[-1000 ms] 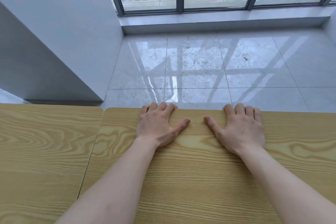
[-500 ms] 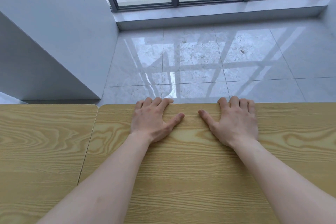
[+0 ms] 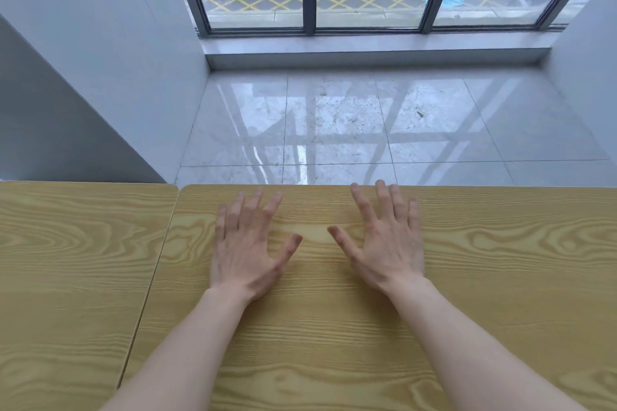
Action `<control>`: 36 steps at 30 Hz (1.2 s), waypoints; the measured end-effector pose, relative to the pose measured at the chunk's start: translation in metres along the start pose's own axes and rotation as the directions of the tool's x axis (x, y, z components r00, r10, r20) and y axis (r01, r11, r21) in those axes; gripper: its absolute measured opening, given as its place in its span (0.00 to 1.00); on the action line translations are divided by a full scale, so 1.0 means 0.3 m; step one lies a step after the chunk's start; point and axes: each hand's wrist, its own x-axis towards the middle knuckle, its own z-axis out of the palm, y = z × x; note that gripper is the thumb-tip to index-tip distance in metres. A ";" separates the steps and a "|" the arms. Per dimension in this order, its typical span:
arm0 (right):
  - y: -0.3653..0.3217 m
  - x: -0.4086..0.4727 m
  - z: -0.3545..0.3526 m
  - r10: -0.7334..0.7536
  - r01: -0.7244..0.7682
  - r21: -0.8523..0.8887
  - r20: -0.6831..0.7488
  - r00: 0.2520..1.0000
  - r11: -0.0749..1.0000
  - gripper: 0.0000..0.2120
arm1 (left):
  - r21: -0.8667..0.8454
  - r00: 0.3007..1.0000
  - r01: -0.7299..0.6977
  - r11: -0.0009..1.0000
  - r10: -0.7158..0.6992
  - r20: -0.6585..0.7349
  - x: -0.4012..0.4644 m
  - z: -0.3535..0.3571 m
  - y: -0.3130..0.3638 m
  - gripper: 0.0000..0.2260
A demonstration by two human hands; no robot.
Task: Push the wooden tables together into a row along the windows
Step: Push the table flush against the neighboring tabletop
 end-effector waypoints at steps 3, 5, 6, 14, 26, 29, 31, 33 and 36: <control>-0.030 -0.113 -0.001 0.002 -0.002 0.021 0.014 1.000 1.000 0.43 | -0.019 1.000 0.010 1.000 -0.010 -0.028 -0.101 -0.038 -0.013 0.37; -0.055 -0.202 0.005 0.011 -0.011 0.030 0.013 1.000 0.999 0.44 | -0.024 0.999 0.012 1.000 -0.013 -0.052 -0.189 -0.063 -0.027 0.37; -0.071 -0.253 0.010 0.016 -0.016 0.033 0.009 1.000 0.999 0.44 | -0.024 0.998 0.015 1.000 -0.016 -0.059 -0.241 -0.073 -0.037 0.37; -0.237 -0.784 0.052 0.031 -0.030 0.044 -0.030 0.999 0.999 0.46 | -0.060 0.997 0.030 0.998 -0.035 -0.075 -0.782 -0.110 -0.144 0.38; -0.355 -1.442 0.231 0.068 -0.063 0.076 -0.060 0.996 0.995 0.42 | -0.119 0.996 -0.059 0.991 0.051 -0.067 -1.443 -0.039 -0.139 0.35; -0.329 -1.461 0.268 0.068 -0.064 0.062 -0.066 0.995 0.996 0.42 | -0.127 0.996 -0.065 0.990 0.057 -0.066 -1.465 0.008 -0.130 0.34; -0.311 -1.460 0.299 0.060 -0.058 0.037 -0.052 0.997 0.998 0.42 | -0.110 0.996 -0.076 0.991 0.071 -0.048 -1.462 0.046 -0.131 0.34; -0.305 -1.459 0.327 0.051 -0.050 0.018 -0.059 0.997 0.999 0.41 | -0.083 0.997 -0.067 0.994 0.064 -0.036 -1.455 0.080 -0.138 0.34; -0.306 -1.454 0.345 0.042 -0.042 -0.005 -0.087 0.995 0.999 0.41 | -0.053 0.998 -0.047 0.998 0.045 -0.039 -1.448 0.103 -0.144 0.33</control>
